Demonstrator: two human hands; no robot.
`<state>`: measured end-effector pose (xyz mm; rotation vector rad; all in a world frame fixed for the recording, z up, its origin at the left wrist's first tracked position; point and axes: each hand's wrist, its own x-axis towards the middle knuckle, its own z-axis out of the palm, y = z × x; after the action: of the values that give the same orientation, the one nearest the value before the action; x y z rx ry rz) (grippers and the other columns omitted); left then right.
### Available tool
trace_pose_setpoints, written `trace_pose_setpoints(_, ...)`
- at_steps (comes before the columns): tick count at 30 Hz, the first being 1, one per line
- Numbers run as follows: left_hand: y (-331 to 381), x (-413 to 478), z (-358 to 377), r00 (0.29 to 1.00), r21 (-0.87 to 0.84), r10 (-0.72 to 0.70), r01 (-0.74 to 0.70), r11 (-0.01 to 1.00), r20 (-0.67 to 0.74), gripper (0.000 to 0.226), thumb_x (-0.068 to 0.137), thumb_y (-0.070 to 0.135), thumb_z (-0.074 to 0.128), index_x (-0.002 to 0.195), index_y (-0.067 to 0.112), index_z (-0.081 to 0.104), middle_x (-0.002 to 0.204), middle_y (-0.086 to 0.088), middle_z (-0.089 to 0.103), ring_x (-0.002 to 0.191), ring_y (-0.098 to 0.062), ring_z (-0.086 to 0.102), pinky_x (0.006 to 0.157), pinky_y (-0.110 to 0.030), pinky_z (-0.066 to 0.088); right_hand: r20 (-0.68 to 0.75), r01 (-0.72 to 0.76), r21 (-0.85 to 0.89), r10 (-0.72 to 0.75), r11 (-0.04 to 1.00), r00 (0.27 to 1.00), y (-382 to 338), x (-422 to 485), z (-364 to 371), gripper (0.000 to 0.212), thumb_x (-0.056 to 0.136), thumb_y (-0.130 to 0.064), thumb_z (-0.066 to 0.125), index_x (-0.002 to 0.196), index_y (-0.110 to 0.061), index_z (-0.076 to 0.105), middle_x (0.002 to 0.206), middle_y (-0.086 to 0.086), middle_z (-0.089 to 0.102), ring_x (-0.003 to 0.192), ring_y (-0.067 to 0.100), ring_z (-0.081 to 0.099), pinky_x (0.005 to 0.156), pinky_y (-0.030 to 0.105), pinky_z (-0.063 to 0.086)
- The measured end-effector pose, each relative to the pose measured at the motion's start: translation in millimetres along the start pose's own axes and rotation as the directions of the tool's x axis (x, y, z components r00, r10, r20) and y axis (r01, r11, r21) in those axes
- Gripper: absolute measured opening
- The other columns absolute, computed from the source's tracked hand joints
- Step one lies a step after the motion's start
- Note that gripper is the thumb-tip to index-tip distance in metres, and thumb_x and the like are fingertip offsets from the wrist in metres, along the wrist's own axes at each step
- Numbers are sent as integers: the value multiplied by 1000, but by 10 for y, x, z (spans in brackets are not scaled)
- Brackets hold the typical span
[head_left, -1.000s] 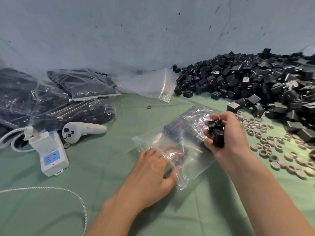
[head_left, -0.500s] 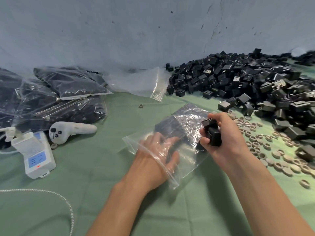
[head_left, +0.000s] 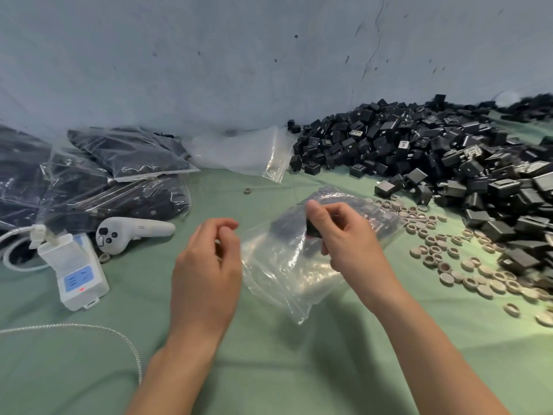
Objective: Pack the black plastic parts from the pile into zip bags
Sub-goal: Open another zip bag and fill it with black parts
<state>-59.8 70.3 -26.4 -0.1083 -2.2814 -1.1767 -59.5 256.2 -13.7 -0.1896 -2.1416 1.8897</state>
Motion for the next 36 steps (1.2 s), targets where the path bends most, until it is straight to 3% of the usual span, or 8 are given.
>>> trace_pose_setpoints(3,162,-206,-4,974,-192,144,-110,975,175,22,96,41,51,116,43,58,94,19,62,77,-2,63,61,-9,43,65,98,-43,-95,994,993,-34,-112,155,41,87,-62,60,85,-22,69,68,-9,68,59,7,57,58,27,46)
trace_pose_setpoints(12,49,-442,-147,944,-110,200,-177,978,263,38,87,53,54,122,41,57,102,17,57,87,-8,62,71,-32,53,148,220,-197,-192,955,970,25,-408,304,57,97,-60,48,77,-13,72,72,6,71,75,29,67,75,48,53)
trace_pose_setpoints(16,-34,-496,-209,944,-47,159,-152,987,288,36,82,59,55,113,40,57,100,18,52,94,-3,58,72,-27,50,239,193,-225,-138,955,961,62,-484,244,50,99,-57,45,84,-22,76,75,-7,74,66,11,64,70,42,52)
trace_pose_setpoints(18,-139,-453,-225,964,31,81,-92,995,252,35,81,60,55,108,37,57,100,18,51,95,2,55,74,-26,45,153,105,-224,-71,969,986,73,-454,165,46,101,-54,44,85,-22,74,70,-6,74,56,6,54,57,30,45)
trace_pose_setpoints(21,-337,-374,-262,972,124,-81,55,991,221,30,83,50,60,106,31,57,101,15,55,93,-5,56,81,-32,45,-38,-200,52,202,978,979,53,-329,-63,43,104,-43,41,88,-18,72,67,1,73,47,7,48,41,20,34)
trace_pose_setpoints(24,-387,-385,-198,952,231,-97,29,973,290,26,89,41,64,112,29,61,107,10,62,100,-17,56,94,-40,44,-80,-372,390,433,843,898,36,-252,-282,37,101,-35,41,87,-15,70,62,-1,70,41,7,49,36,18,34)
trace_pose_setpoints(28,-294,-381,17,938,251,-11,-82,964,348,27,89,46,61,112,32,62,112,17,62,106,-14,51,91,-31,33,-77,-382,616,536,689,841,72,-203,-391,28,97,-27,45,86,-15,68,60,-1,67,44,10,49,35,19,34)
trace_pose_setpoints(36,-243,-229,337,847,240,76,-234,942,526,44,86,65,54,120,39,63,115,17,62,115,-7,42,95,-23,20,-34,-381,683,548,623,836,140,-7,-433,25,96,-22,44,86,-14,66,64,1,61,47,13,47,35,20,33)
